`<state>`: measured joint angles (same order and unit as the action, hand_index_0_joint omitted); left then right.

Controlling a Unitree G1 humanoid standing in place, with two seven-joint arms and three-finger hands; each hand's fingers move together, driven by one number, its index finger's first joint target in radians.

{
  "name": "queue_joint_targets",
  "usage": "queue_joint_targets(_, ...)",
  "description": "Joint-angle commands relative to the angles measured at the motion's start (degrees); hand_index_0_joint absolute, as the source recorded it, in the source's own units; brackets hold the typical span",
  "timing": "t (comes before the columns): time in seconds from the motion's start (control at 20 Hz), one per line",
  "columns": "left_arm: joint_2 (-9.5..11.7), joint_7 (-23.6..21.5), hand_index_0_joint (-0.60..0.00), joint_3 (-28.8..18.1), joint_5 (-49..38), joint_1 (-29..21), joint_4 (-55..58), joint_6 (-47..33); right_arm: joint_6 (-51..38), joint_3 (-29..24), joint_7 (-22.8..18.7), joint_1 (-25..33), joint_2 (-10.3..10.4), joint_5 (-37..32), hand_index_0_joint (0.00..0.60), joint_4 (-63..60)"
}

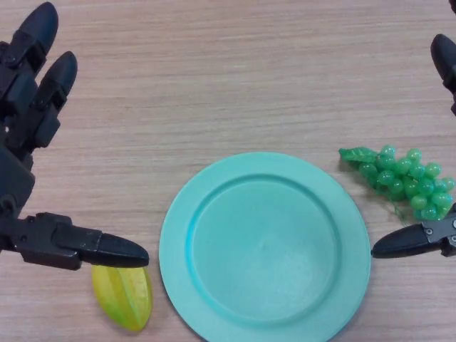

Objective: Pick up the green grapes and place it on the plate

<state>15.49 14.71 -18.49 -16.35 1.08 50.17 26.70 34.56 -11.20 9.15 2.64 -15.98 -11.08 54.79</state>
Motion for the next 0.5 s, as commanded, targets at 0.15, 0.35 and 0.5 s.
queue_joint_targets(0.15,2.3,-0.6,0.000,-3.1,-1.5,-1.5,3.4,-6.2,-8.5,-2.2,-0.3,1.0,-0.8,-1.7,0.000,3.0)
queue_joint_targets(0.35,2.4,-0.7,0.000,-2.5,-1.0,-1.7,3.5,-6.1,-8.8,-2.4,-0.1,0.5,-0.6,-1.9,0.000,2.9)
queue_joint_targets(0.5,2.2,-0.8,0.000,-2.4,-1.0,-1.7,4.0,-5.9,-9.3,-3.0,0.0,0.6,-0.8,-1.9,0.000,2.0)
